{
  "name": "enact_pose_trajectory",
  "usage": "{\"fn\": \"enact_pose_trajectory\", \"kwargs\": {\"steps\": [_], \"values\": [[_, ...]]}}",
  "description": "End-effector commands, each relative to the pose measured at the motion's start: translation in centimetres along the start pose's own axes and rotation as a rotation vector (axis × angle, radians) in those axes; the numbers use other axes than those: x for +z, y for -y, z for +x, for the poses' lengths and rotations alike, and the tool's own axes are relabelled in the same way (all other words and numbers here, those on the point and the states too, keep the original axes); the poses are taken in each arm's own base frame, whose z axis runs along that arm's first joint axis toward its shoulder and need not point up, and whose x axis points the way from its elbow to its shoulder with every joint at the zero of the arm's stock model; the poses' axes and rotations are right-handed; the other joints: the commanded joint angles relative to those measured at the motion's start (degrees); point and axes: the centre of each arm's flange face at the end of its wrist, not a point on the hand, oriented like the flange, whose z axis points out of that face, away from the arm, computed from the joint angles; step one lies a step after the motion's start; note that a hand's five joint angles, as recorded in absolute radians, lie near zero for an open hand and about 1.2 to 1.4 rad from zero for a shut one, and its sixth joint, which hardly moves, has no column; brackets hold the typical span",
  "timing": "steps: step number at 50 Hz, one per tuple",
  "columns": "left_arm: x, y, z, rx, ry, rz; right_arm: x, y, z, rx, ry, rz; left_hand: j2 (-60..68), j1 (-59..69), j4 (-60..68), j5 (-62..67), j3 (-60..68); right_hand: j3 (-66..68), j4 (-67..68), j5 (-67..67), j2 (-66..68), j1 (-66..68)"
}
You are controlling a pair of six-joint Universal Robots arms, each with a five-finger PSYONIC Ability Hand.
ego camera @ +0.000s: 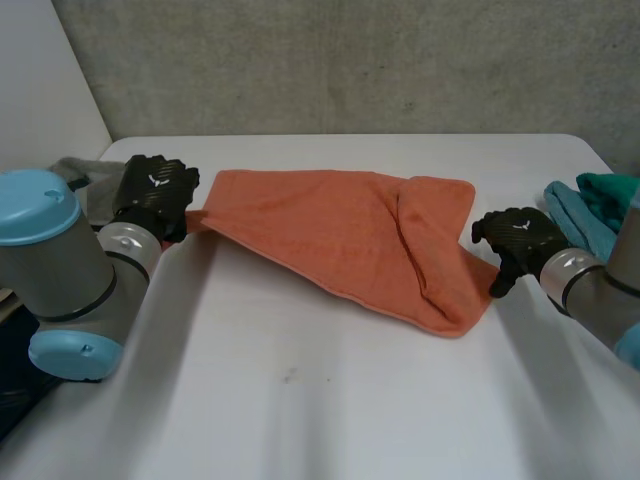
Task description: Fold the laundry.
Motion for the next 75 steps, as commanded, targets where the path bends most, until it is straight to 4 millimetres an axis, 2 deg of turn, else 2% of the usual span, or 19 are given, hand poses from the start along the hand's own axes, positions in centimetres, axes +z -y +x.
{"fn": "enact_pose_trajectory", "kwargs": {"steps": [1,5,9,30,37,50,60,64,65,68,75], "values": [[-0.2,-0.3,0.1,-0.002,-0.005,-0.011,0.9,0.0,0.0,-0.324,0.1,-0.1,11.8,15.39,11.15,14.03,11.96,5.59,5.46,6.32,9.05,9.99],[-0.2,-0.4,0.2,-0.004,-0.006,-0.013,1.6,-0.7,-0.4,-0.348,0.149,-0.093,11.8,15.39,11.15,14.03,11.96,5.59,5.46,6.32,9.05,9.99],[-0.1,-0.4,0.1,-0.004,-0.005,-0.015,2.2,-0.5,-0.5,-0.349,0.172,-0.062,11.8,15.39,11.15,14.03,11.96,5.76,5.62,6.49,9.22,10.16],[0.0,-0.8,0.2,-0.004,-0.007,-0.024,4.1,-1.7,-0.5,-0.343,0.176,-0.064,11.8,15.39,11.15,14.03,11.96,16.35,16.22,17.08,19.81,20.75],[0.0,-0.8,0.2,-0.004,-0.007,-0.024,4.3,-1.4,-0.3,-0.343,0.169,-0.051,11.8,15.39,11.15,14.03,11.96,29.46,29.33,30.19,32.92,33.86],[-0.1,-1.0,0.3,-0.003,-0.011,-0.031,4.7,-0.4,0.1,-0.29,0.158,-0.022,11.8,15.39,11.15,14.03,11.96,28.97,28.84,29.7,32.43,33.37],[-0.2,-1.0,0.4,-0.005,-0.015,-0.034,5.2,-1.2,0.0,-0.289,0.161,-0.035,11.8,15.39,11.15,14.03,11.96,29.3,29.17,30.04,32.77,33.7],[-0.3,-1.0,0.4,-0.004,-0.016,-0.035,5.3,-1.5,-0.2,-0.286,0.169,-0.04,11.8,15.39,11.15,14.03,11.96,39.69,39.56,40.42,43.15,44.09],[-0.2,-1.0,0.4,-0.003,-0.015,-0.034,5.2,-1.4,-0.1,-0.295,0.166,-0.038,11.8,15.39,11.15,14.03,11.96,51.0,50.87,51.73,54.46,55.4],[-0.2,-1.0,0.4,-0.001,-0.013,-0.037,5.0,-0.5,0.1,-0.284,0.158,-0.017,11.8,15.39,11.15,14.03,11.96,51.11,50.98,51.84,54.58,55.51],[-1.0,-0.2,-0.2,-0.004,-0.024,-0.06,2.8,4.1,2.7,-0.225,0.078,0.062,11.8,15.39,11.15,14.03,11.96,51.11,50.98,51.84,54.58,55.51]]}}
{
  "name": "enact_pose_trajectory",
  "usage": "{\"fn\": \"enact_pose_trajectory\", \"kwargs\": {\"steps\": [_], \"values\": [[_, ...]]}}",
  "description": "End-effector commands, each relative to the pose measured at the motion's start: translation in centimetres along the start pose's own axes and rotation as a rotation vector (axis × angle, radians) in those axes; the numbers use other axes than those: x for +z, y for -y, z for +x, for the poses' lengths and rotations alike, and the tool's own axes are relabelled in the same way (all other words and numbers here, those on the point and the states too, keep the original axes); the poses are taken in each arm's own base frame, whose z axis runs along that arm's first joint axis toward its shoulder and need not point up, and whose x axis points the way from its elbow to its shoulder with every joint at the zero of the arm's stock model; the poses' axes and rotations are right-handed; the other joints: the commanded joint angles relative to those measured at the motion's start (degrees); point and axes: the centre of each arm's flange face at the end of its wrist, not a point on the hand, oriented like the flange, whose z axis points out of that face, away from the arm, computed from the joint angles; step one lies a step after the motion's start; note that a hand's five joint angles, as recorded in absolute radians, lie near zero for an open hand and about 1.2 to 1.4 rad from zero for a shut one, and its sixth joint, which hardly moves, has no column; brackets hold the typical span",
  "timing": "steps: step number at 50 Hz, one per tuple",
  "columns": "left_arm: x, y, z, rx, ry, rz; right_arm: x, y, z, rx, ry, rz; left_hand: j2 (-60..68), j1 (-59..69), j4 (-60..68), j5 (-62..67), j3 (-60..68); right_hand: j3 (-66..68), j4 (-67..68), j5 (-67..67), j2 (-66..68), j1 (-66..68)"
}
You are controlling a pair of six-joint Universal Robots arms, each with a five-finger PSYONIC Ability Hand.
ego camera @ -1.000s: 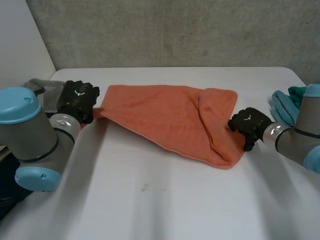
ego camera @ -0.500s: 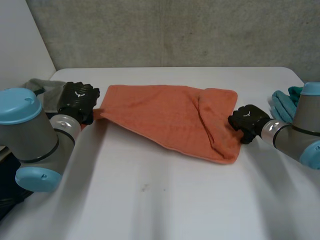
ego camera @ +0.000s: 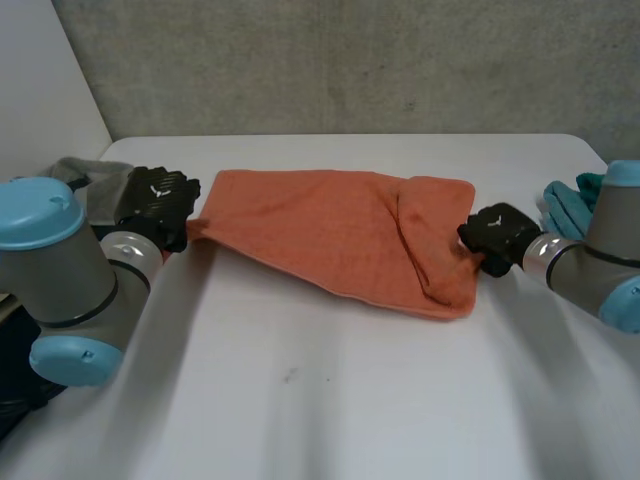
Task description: Fold the laundry.
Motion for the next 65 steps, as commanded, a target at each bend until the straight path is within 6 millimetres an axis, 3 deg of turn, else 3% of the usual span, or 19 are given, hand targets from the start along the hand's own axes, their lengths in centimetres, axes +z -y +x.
{"fn": "enact_pose_trajectory", "kwargs": {"steps": [1,8,14,17,22,31,36,43,50,52,55,56,58,61,65], "values": [[-0.9,1.1,-0.8,-0.002,-0.006,-0.02,-3.0,4.1,3.4,0.057,-0.093,0.076,11.79,15.39,11.13,14.03,11.96,12.83,12.5,13.98,12.99,24.43],[-3.2,3.0,-2.9,-0.002,0.01,-0.053,-8.0,7.2,3.8,0.061,-0.099,0.038,11.79,15.39,11.13,14.03,11.96,12.83,12.5,13.98,12.99,24.43],[-6.3,3.5,-5.0,0.011,0.018,-0.158,-14.5,8.4,6.4,0.001,-0.247,-0.121,11.79,15.39,11.13,14.03,11.96,12.83,12.5,13.98,12.99,24.43],[-8.0,3.5,-5.0,0.023,-0.023,-0.233,-17.3,8.1,5.8,-0.056,-0.238,-0.266,11.79,15.39,11.13,14.03,11.96,12.83,12.5,13.98,12.99,24.43],[-11.0,2.7,-4.0,0.025,-0.116,-0.368,-19.7,7.7,3.6,-0.112,-0.159,-0.37,11.79,15.39,11.13,14.03,11.96,12.83,12.5,13.98,12.99,24.43],[-12.2,0.3,-2.4,0.032,-0.177,-0.457,-20.5,4.9,-0.1,-0.103,-0.033,-0.469,11.79,15.39,11.13,14.03,11.96,12.83,12.5,13.98,12.99,24.43],[-11.0,-0.9,-1.9,0.069,-0.194,-0.479,-20.2,3.7,-0.7,-0.143,0.022,-0.51,11.79,15.39,11.13,14.03,11.96,12.83,12.5,13.98,12.99,24.43],[-5.8,-1.8,-1.6,0.152,-0.151,-0.382,-16.2,2.4,0.8,-0.141,-0.012,-0.505,11.79,15.39,11.13,14.03,11.96,12.83,12.5,13.98,12.99,24.43],[0.2,-1.7,-2.1,0.247,-0.07,-0.281,-11.5,5.2,2.6,-0.191,-0.133,-0.413,11.79,15.39,11.13,14.03,11.96,12.83,12.5,13.98,12.99,24.43],[1.7,-1.0,-2.6,0.267,-0.032,-0.234,-9.8,7.2,3.5,-0.231,-0.205,-0.334,11.79,15.39,11.13,14.03,11.96,12.83,12.5,13.98,12.99,24.43],[4.5,2.1,-4.3,0.291,0.079,-0.081,-8.5,10.2,5.4,-0.258,-0.322,-0.208,11.79,15.39,11.13,14.03,11.96,12.83,12.5,13.98,12.99,24.43],[5.3,3.5,-5.1,0.293,0.124,-0.019,-8.1,12.7,7.1,-0.26,-0.417,-0.102,11.79,15.39,11.13,14.03,11.96,12.83,12.5,13.98,12.99,24.43],[6.7,7.6,-7.2,0.281,0.248,0.155,-8.2,15.6,9.3,-0.249,-0.533,0.027,11.79,15.39,11.13,14.03,11.96,12.83,12.5,13.98,12.99,24.43],[7.4,12.5,-9.6,0.264,0.396,0.359,-9.6,20.8,12.4,-0.215,-0.713,0.277,11.79,15.39,11.13,14.03,11.96,12.83,12.5,13.98,12.99,24.43],[6.0,17.6,-11.6,0.224,0.504,0.548,-11.3,24.3,14.4,-0.179,-0.834,0.5,11.79,15.39,11.13,14.03,11.96,12.83,12.5,13.98,12.99,24.43]]}}
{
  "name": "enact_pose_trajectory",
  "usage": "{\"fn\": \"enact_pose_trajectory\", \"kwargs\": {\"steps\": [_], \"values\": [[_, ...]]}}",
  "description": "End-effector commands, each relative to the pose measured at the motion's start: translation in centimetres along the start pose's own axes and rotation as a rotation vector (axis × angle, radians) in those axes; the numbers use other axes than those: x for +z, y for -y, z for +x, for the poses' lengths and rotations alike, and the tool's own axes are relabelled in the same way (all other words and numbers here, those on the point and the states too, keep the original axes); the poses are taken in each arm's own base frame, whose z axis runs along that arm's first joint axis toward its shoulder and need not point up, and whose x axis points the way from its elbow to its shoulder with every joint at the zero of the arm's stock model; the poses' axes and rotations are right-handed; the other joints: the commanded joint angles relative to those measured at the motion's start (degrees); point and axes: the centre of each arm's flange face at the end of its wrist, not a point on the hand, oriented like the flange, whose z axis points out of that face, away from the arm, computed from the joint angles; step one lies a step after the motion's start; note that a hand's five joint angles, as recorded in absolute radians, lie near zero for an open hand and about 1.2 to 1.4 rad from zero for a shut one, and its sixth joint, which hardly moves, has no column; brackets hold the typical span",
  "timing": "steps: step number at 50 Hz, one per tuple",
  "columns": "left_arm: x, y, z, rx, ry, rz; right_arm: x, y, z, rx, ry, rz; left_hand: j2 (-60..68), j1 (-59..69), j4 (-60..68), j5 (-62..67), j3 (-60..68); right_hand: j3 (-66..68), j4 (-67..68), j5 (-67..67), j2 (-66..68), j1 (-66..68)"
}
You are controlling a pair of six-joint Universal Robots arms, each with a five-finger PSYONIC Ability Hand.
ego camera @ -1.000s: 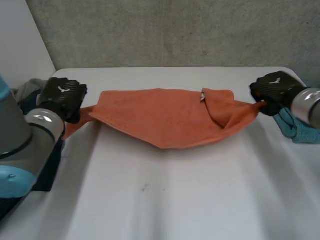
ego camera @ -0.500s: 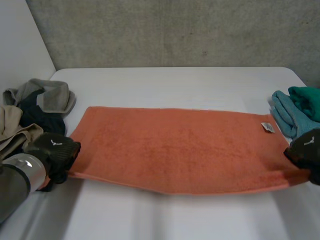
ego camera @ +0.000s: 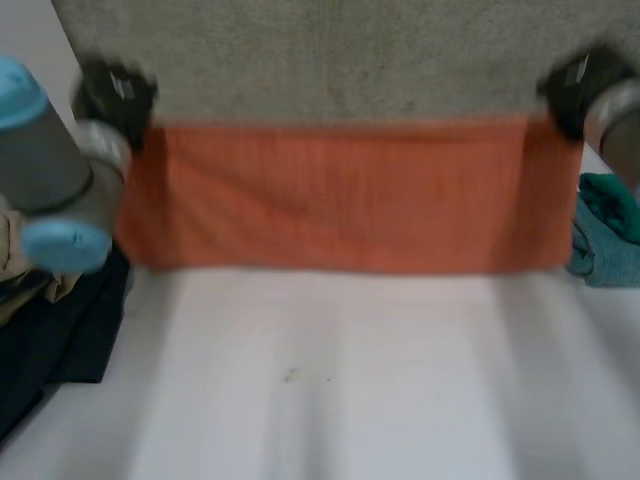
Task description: Fold the laundry.
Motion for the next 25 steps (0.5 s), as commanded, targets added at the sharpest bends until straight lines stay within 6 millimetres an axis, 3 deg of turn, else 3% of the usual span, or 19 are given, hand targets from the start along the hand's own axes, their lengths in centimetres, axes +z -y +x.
{"fn": "enact_pose_trajectory", "kwargs": {"steps": [1,5,7,10,17,20,21,22,25], "values": [[1.9,8.8,-7.6,-0.083,0.323,0.354,0.3,7.7,8.5,0.174,-0.387,0.419,11.52,15.39,11.09,14.03,11.66,12.37,11.99,13.62,12.99,24.43],[1.3,9.5,-8.4,-0.143,0.321,0.377,-0.1,7.0,7.4,0.173,-0.345,0.39,11.52,15.39,11.09,14.03,11.66,12.37,11.99,13.62,12.99,24.43],[1.1,8.4,-7.5,-0.171,0.282,0.345,0.0,6.3,6.5,0.177,-0.314,0.363,11.52,15.39,11.09,14.03,11.66,12.37,11.99,13.62,12.99,24.43],[0.5,6.4,-6.1,-0.199,0.221,0.287,0.3,3.5,3.7,0.18,-0.224,0.27,11.52,15.39,11.09,14.03,11.66,12.37,11.99,13.62,12.99,24.43],[-2.2,-0.5,-0.2,-0.226,0.012,0.093,-0.1,-0.8,-1.6,0.179,-0.068,0.128,11.52,15.39,11.09,14.03,11.66,12.37,11.99,13.62,12.99,24.43],[-3.5,-3.3,2.5,-0.231,-0.07,0.009,-0.1,-3.2,-4.7,0.18,0.032,0.067,11.52,15.39,11.09,14.03,11.66,12.37,11.99,13.62,12.99,24.43],[-3.8,-4.3,3.4,-0.23,-0.093,-0.021,0.0,-4.9,-6.9,0.174,0.096,0.029,11.52,15.39,11.09,14.03,11.66,12.37,11.99,13.62,12.99,24.43],[-4.4,-6.3,5.4,-0.224,-0.138,-0.082,0.1,-5.4,-7.7,0.176,0.118,0.016,11.52,15.39,11.09,14.03,11.66,12.37,11.99,13.62,12.99,24.43],[-5.2,-8.6,7.8,-0.217,-0.197,-0.152,0.1,-7.4,-10.1,0.183,0.183,-0.045,11.52,15.39,11.09,14.03,11.66,12.37,11.99,13.62,12.99,24.43]]}}
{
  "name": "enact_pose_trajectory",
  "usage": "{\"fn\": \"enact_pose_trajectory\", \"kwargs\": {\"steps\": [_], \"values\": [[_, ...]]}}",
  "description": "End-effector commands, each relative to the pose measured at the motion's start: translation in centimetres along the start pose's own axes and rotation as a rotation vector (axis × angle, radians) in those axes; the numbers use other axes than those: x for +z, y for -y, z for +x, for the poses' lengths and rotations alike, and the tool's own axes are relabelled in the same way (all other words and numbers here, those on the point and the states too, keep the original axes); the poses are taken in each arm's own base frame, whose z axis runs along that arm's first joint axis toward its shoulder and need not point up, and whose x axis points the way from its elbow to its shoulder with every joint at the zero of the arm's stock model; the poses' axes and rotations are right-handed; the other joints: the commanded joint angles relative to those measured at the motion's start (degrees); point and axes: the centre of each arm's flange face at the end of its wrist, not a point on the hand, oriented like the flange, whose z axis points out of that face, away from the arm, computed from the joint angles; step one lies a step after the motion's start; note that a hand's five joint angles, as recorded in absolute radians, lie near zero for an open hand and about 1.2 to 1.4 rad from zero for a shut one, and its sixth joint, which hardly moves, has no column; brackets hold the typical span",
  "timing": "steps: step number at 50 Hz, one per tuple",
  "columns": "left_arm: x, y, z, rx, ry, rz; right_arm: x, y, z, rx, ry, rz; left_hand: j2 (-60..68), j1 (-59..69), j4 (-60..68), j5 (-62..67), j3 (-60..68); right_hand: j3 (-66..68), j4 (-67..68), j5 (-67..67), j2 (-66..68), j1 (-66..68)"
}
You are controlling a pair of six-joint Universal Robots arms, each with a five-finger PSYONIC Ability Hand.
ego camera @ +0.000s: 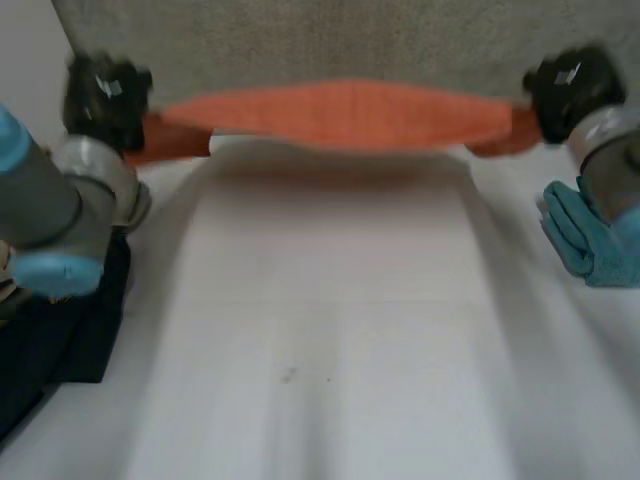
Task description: Fold the laundry.
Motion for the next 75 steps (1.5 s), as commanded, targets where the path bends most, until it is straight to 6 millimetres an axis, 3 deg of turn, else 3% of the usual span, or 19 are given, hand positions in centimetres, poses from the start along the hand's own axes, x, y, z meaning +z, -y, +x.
{"fn": "enact_pose_trajectory", "kwargs": {"steps": [1,6,11,14,19,21,26,30,35,37,39,52,57,64,67,68,70,71,75], "values": [[-3.5,-9.1,6.1,0.013,-0.182,-0.262,-0.7,-6.6,-5.9,0.014,0.19,-0.168,11.49,15.39,11.07,13.19,11.66,12.37,11.98,13.17,12.99,24.43],[-6.0,-10.4,7.2,0.017,-0.266,-0.387,-2.3,-8.0,-7.2,0.0,0.275,-0.265,11.49,15.39,11.07,13.19,11.66,12.37,11.98,13.17,12.99,24.43],[-8.4,-8.8,5.9,0.019,-0.329,-0.498,-5.7,-8.4,-7.8,-0.039,0.429,-0.413,11.49,15.39,11.07,13.19,11.66,12.37,11.98,13.17,12.99,24.43],[-11.0,-7.7,4.8,0.022,-0.39,-0.617,-8.6,-8.2,-7.2,-0.066,0.522,-0.512,11.49,15.39,11.07,13.19,11.66,12.37,11.98,13.17,12.99,24.43],[-16.0,-6.1,2.8,0.032,-0.489,-0.843,-14.4,-8.2,-4.3,-0.182,0.66,-0.664,11.49,15.39,11.07,13.19,11.66,12.37,11.98,13.17,12.99,24.43],[-19.0,-5.3,2.3,0.055,-0.558,-0.932,-15.7,-8.3,-3.6,-0.219,0.687,-0.684,11.49,15.39,11.07,13.19,11.66,12.37,11.98,13.17,12.99,24.43],[-20.7,-4.4,1.9,0.182,-0.609,-0.87,-17.3,-8.2,-2.0,-0.289,0.688,-0.683,11.49,15.39,11.07,13.19,11.66,12.37,11.98,13.17,12.99,24.43],[-18.0,-4.9,2.0,0.267,-0.549,-0.734,-16.2,-8.0,-1.6,-0.288,0.628,-0.648,11.49,15.39,11.07,13.19,11.66,12.37,11.98,13.17,12.99,24.43],[-12.3,-6.2,2.4,0.289,-0.407,-0.61,-12.2,-9.6,-1.7,-0.25,0.518,-0.621,11.49,15.39,11.07,13.19,11.66,12.37,11.98,13.17,12.99,24.43],[-11.7,-6.4,2.3,0.291,-0.386,-0.606,-11.0,-9.9,-2.0,-0.239,0.496,-0.611,11.49,15.39,11.07,13.19,11.66,12.37,11.98,13.17,12.99,24.43],[-9.3,-6.8,2.3,0.301,-0.324,-0.575,-9.4,-10.0,-2.3,-0.242,0.466,-0.588,11.49,15.39,11.07,13.19,11.66,12.37,11.98,13.17,12.99,24.43],[0.7,-10.2,8.3,0.324,-0.161,-0.25,0.9,-9.5,-7.0,-0.295,0.247,-0.302,11.49,15.39,11.07,13.19,11.66,12.37,11.98,13.17,12.99,24.43],[2.7,-12.2,10.0,0.354,-0.146,-0.224,3.3,-11.1,-8.0,-0.313,0.193,-0.296,11.49,15.39,11.07,13.19,11.66,12.37,11.98,13.17,12.99,24.43],[4.0,-12.3,10.2,0.342,-0.103,-0.164,5.3,-12.2,-8.6,-0.308,0.151,-0.273,11.49,15.39,11.07,13.19,11.66,12.37,11.98,13.17,12.99,24.43],[4.4,-11.9,10.1,0.336,-0.081,-0.133,6.0,-11.8,-8.2,-0.302,0.102,-0.247,-0.39,3.52,-0.8,1.31,-0.22,12.37,11.98,13.17,12.99,24.43],[4.6,-11.7,10.1,0.335,-0.069,-0.115,6.2,-11.7,-8.1,-0.3,0.087,-0.243,-10.76,-6.85,-11.17,-9.06,-10.59,11.43,11.04,12.23,12.05,23.49],[4.6,-11.6,10.0,0.336,-0.058,-0.109,6.3,-11.5,-7.8,-0.297,0.063,-0.239,-32.43,-28.52,-32.84,-30.73,-32.26,-23.85,-24.24,-23.06,-23.23,-11.8],[4.7,-11.6,10.0,0.335,-0.054,-0.109,6.4,-11.3,-7.5,-0.281,0.041,-0.24,-51.88,-47.97,-52.29,-50.18,-51.71,-57.63,-58.02,-56.83,-57.01,-45.57],[3.7,-10.9,11.0,0.329,-0.085,-0.103,6.1,-9.2,-5.5,-0.173,-0.016,-0.225,-58.51,-54.61,-58.93,-56.81,-58.34,-57.63,-58.02,-56.83,-57.01,-45.57]]}}
